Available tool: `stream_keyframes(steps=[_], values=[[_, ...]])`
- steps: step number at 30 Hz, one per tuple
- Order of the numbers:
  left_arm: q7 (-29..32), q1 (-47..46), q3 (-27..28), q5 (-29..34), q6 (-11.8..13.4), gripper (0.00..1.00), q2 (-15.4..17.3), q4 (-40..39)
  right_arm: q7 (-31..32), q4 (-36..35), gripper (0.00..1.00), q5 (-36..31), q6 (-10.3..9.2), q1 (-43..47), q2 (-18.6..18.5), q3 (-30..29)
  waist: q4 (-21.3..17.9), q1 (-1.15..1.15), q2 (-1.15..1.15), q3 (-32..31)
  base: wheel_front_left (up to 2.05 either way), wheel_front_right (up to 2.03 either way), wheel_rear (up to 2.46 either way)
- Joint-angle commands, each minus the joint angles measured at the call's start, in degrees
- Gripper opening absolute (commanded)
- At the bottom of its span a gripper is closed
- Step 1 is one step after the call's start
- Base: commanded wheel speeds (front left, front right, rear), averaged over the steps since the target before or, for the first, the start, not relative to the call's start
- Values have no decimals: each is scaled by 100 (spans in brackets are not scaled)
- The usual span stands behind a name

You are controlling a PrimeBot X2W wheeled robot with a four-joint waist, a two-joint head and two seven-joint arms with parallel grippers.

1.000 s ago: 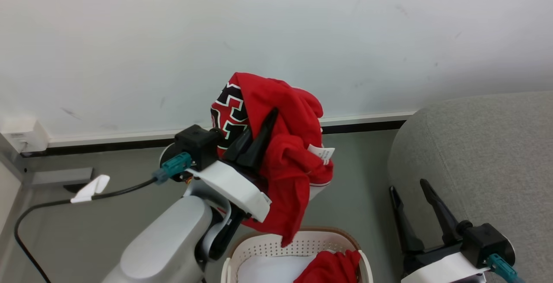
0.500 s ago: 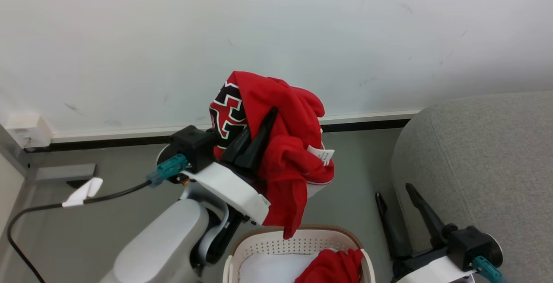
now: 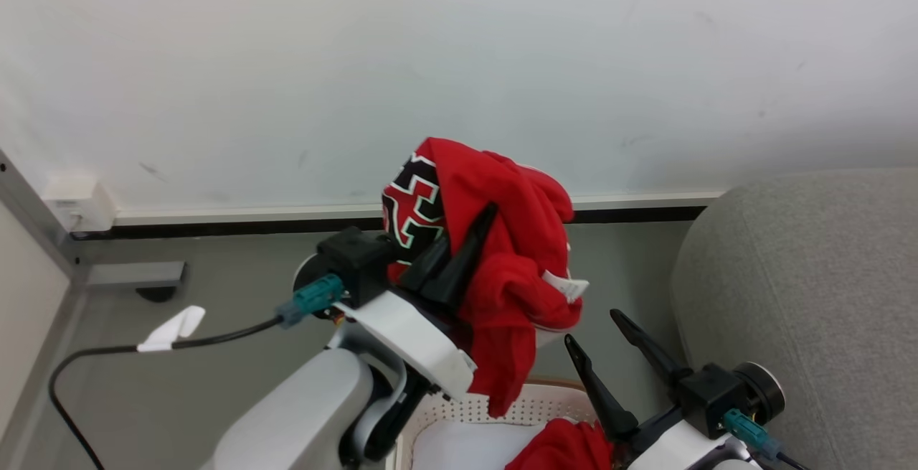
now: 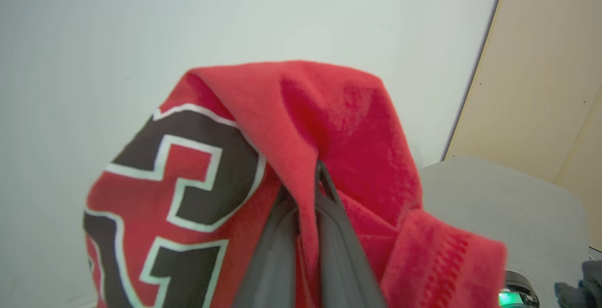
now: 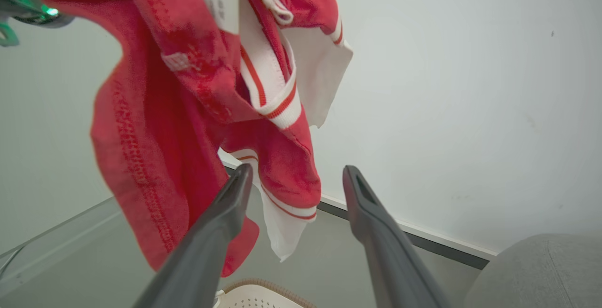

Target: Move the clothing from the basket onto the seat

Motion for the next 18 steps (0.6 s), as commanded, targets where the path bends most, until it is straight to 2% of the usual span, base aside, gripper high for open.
stream_keyframes(steps=[1,8,18], values=[[21,34,-13,33,2,0,10,-26,3,48,100,33,-14,-61,-54,25,48,0,0,-22,0,0,0],[106,69,-320,133,-84,0,-166,-168,3,519,100,251,-13,-403,-243,363,402,0,0,-123,0,0,0],[214,203,-710,155,-185,0,-372,-174,3,556,100,431,-13,-478,-148,625,842,0,0,-265,0,0,0]])
